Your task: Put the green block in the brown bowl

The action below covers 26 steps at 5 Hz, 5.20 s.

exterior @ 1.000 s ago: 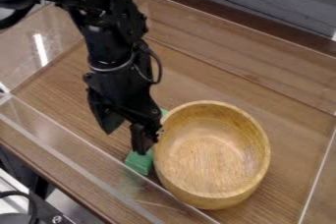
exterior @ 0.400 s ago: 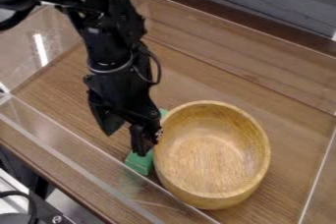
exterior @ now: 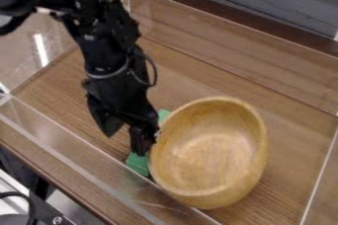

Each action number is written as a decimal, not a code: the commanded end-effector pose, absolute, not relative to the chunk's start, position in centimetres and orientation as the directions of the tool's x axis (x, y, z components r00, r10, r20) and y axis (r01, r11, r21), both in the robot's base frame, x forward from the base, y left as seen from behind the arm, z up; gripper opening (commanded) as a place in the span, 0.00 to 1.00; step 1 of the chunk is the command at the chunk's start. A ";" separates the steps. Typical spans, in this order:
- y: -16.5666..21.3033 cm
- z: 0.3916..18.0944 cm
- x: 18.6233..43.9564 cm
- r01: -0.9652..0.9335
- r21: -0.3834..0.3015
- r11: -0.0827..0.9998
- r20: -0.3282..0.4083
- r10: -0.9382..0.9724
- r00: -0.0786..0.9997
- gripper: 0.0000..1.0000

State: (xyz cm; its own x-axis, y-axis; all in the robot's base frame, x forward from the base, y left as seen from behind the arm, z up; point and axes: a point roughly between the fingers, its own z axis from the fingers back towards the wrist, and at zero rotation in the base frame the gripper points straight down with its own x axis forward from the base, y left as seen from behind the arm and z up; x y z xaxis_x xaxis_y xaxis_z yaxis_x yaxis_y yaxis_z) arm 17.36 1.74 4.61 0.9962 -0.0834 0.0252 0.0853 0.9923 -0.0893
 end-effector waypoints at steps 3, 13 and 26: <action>2.0 3.0 18.0 0.070 -0.099 0.993 0.067 -0.063 0.996 0.00; 1.9 9.7 18.4 0.023 -0.161 0.987 0.004 -0.022 1.000 0.00; -14.2 11.5 19.5 0.104 -0.207 0.973 0.059 -0.094 0.994 0.00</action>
State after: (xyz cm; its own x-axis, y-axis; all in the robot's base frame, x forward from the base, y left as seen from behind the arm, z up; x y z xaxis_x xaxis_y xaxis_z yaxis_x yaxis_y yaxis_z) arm 18.57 -13.83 9.91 0.9948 -0.1019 -0.0013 0.1000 0.9787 -0.1792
